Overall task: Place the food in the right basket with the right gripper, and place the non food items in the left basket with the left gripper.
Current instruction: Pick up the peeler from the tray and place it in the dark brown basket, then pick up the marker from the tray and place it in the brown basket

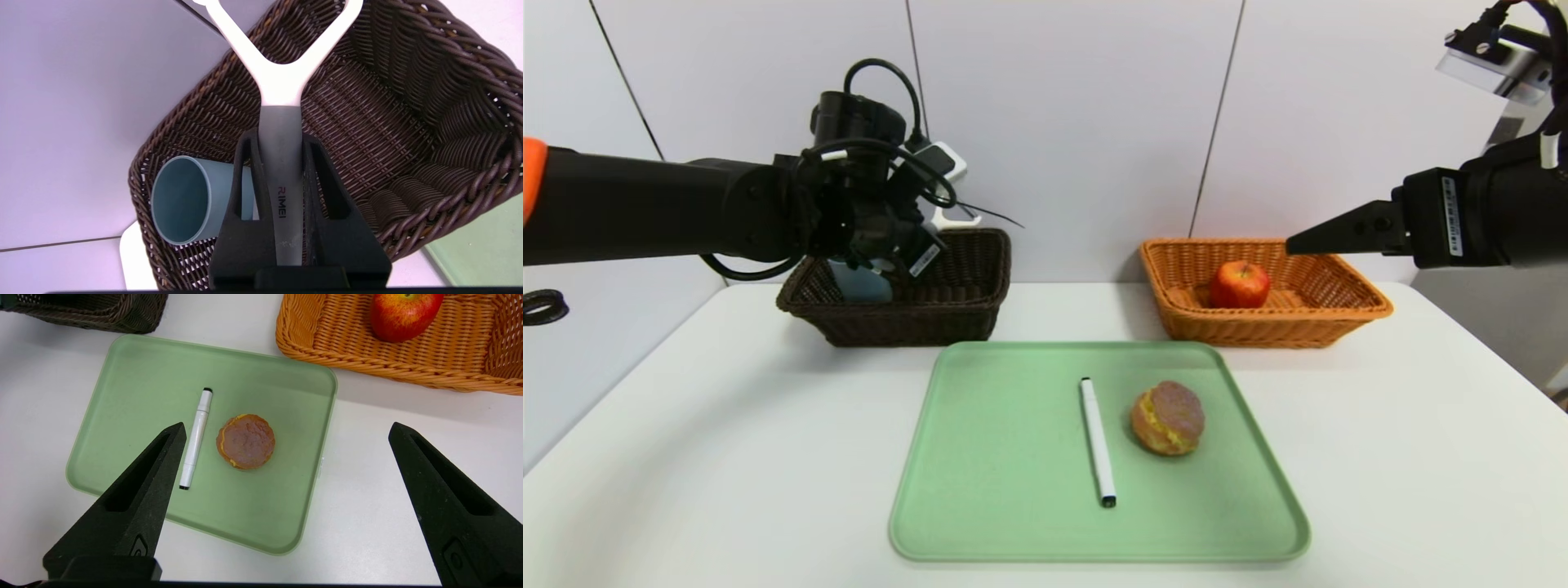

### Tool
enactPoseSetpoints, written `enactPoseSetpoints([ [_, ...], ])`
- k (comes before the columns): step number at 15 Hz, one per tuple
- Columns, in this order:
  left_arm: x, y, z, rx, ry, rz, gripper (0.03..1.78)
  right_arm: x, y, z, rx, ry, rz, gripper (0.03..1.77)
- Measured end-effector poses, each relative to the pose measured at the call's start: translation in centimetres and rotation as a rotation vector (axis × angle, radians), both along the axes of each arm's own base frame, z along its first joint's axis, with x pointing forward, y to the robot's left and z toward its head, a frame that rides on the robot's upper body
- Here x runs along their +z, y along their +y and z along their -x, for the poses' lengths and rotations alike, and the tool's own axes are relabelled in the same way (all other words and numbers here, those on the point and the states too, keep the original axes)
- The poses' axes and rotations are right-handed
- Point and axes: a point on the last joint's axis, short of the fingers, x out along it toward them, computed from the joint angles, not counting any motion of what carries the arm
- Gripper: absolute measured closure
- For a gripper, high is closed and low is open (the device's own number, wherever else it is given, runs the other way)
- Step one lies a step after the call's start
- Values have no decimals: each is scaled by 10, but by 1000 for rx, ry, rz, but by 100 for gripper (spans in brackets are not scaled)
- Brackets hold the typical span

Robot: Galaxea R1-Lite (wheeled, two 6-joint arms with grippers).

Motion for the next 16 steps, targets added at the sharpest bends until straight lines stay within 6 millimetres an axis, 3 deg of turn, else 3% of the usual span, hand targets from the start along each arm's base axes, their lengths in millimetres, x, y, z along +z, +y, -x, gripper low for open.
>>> enactPoseSetpoints([
  [9, -24, -5, -15, -7, 52, -13, 157, -7, -1, -6, -14, 11, 3, 9],
  [16, -22, -6, -17, 16, 41, 37, 75, -7, -3, -6, -5, 17, -9, 9],
])
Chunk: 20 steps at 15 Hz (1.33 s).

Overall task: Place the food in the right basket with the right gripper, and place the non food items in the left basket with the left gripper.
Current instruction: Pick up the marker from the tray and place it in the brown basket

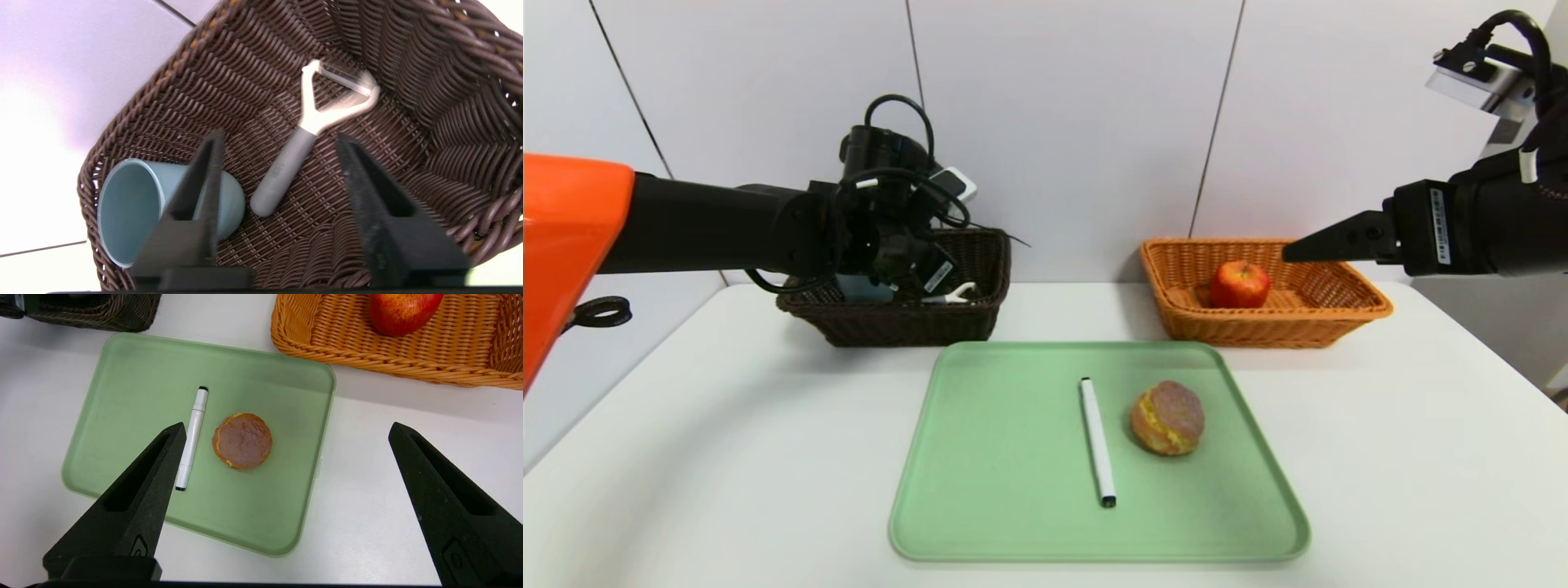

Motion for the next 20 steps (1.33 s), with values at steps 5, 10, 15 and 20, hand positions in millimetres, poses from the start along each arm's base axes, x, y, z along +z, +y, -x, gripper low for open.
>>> enactPoseSetpoints([
  [5, 28, -8, 8, 68, -47, 200, 44, 0, 0, 0, 0, 1, -1, 9],
  [10, 27, -53, 54, 163, 115, 348, 29, -2, 0, 0, -1, 7, 1, 9],
  [15, 22, -90, 101, 195, 301, 469, 20, -3, 1, -2, 0, 0, -2, 9],
  [20, 14, -114, 122, 198, 376, 516, 16, -8, 1, -2, 0, 2, -1, 9],
])
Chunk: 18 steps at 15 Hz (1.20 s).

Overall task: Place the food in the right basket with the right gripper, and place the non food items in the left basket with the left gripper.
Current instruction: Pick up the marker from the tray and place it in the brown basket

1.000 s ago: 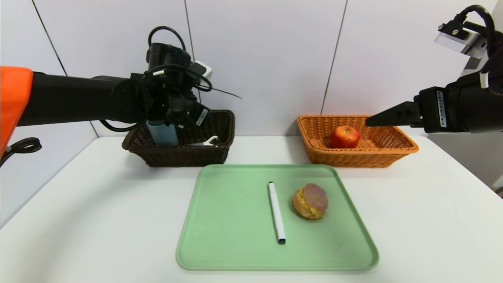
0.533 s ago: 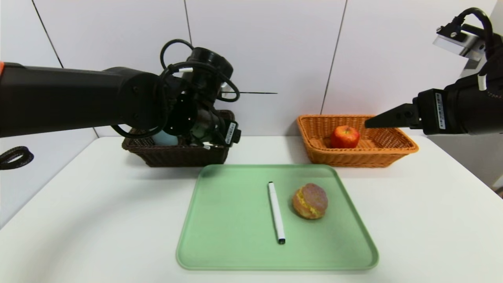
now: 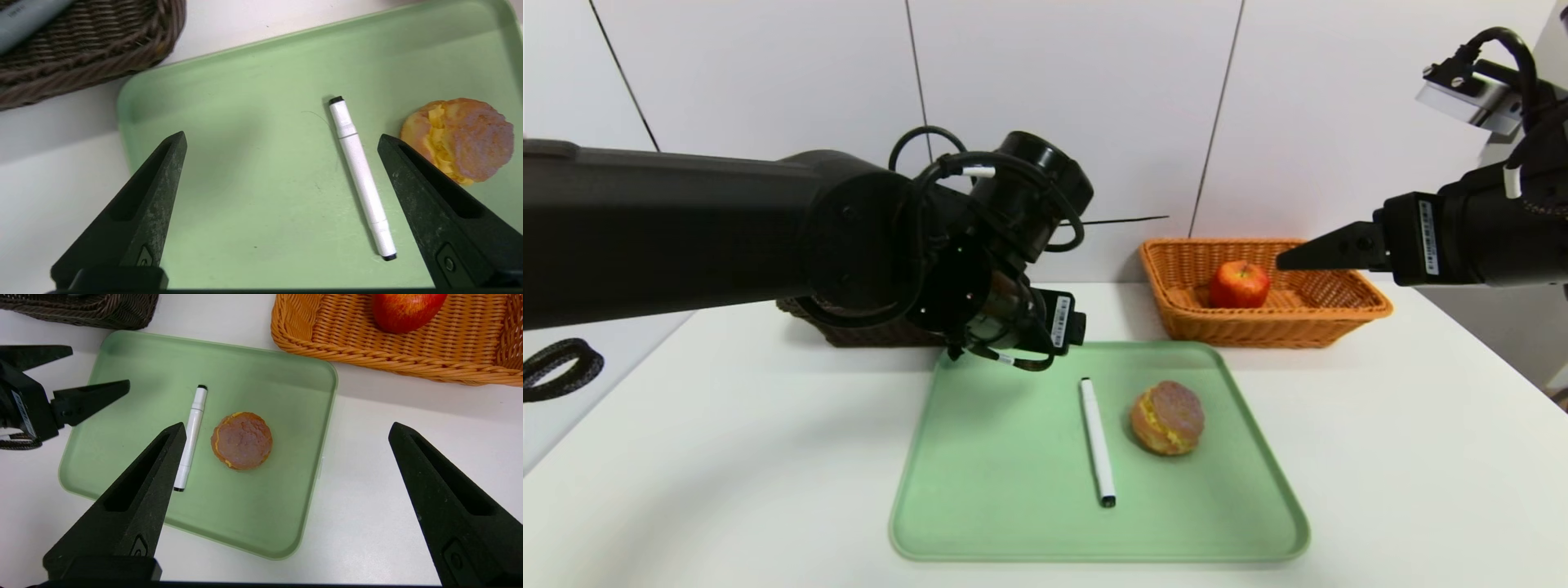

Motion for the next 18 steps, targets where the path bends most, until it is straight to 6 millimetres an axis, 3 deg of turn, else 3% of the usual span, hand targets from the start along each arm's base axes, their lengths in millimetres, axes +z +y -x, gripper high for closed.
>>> enactPoseSetpoints([
  [10, -45, -38, 8, -15, 107, -28, 12, -1, -1, 1, -3, 1, 0, 9],
  [18, -64, -49, 13, -2, 164, -48, 12, -2, -1, -1, -4, 6, 2, 9],
])
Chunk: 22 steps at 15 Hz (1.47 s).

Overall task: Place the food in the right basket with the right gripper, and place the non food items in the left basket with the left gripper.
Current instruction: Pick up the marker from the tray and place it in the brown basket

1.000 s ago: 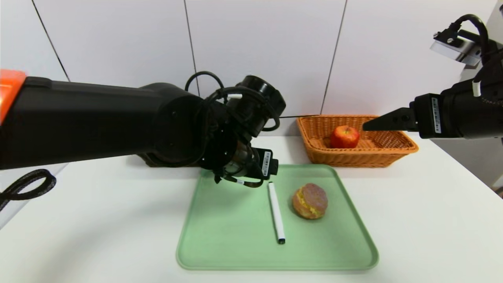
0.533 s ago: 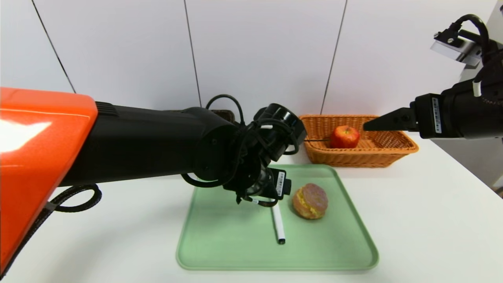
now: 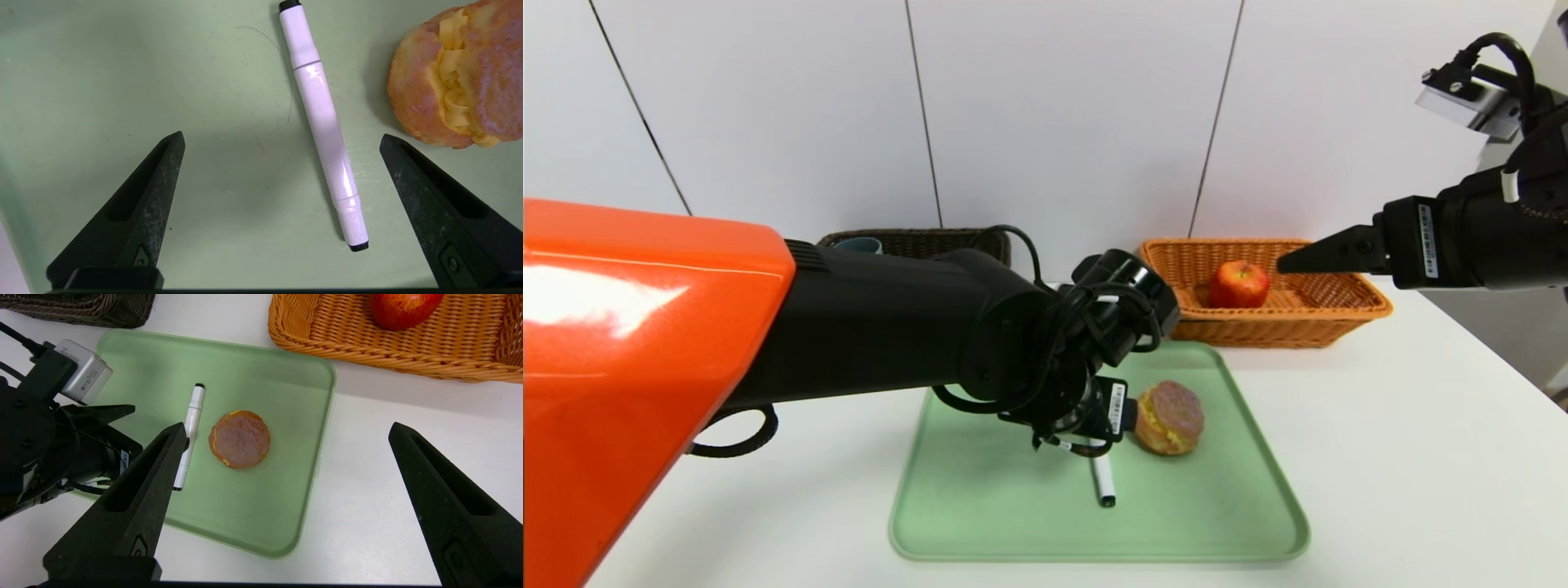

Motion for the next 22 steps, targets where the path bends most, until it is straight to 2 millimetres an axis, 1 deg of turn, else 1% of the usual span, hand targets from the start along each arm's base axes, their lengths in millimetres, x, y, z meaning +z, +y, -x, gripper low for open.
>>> enactPoseSetpoints([
  [12, -28, -12, -4, 11, 46, -39, 12, -1, 0, 0, -1, 5, 1, 9],
  [20, -32, -11, -4, 5, 62, -52, 12, -1, 0, 0, -1, 3, 1, 9],
  [22, -33, -11, -4, 10, 56, -57, 44, -1, 0, 0, -1, 2, 0, 9],
])
